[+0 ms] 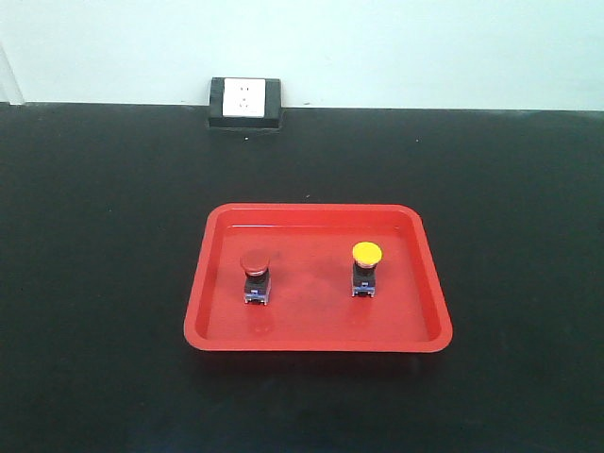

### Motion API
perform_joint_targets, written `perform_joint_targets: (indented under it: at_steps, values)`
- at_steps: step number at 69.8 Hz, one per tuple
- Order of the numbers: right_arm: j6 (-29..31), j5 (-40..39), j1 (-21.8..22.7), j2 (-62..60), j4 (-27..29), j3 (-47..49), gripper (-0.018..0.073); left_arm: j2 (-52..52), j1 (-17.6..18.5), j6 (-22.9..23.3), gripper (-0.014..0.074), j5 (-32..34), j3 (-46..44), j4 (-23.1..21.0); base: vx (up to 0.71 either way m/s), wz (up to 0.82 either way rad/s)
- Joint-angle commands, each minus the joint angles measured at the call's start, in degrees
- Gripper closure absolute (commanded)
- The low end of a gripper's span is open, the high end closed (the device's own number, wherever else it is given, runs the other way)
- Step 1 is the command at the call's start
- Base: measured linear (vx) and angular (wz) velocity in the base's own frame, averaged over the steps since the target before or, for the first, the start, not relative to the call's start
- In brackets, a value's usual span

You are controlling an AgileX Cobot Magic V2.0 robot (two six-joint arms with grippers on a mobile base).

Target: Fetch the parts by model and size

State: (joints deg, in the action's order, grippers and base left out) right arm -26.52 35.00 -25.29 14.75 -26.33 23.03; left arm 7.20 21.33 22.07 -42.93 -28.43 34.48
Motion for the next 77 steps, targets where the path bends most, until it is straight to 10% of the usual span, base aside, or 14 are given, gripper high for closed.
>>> perform_joint_targets:
  at_steps: [1, 12, 31, 57, 77]
  values:
    - [0.2, -3.3, 0.1, 0.5, -1.7, 1.5, 0.0566, 0.9, 0.0, 0.2, 0.0603, 3.8, -1.2, 1.0, 0.0, 0.0]
    - [0.2, -3.3, 0.1, 0.5, -1.7, 1.5, 0.0566, 0.9, 0.0, 0.2, 0.0603, 4.3, -1.2, 0.1, 0.0, 0.0]
    - [0.2, -3.3, 0.1, 0.5, -1.8, 1.5, 0.0566, 0.9, -4.7, -0.6, 0.0603, 7.5, -0.2, -13.6, 0.0, 0.0]
    - [0.2, -2.9, 0.1, 0.5, -1.7, 1.5, 0.0566, -6.1, -19.0, -16.2, 0.0603, 22.1, 11.2, -33.2, 0.0, 0.0]
    - [0.2, -2.9, 0.1, 0.5, -1.9, 1.5, 0.0566, -8.4, -22.9, -16.9, 0.0603, 31.8, 25.0, -35.0, 0.0, 0.0]
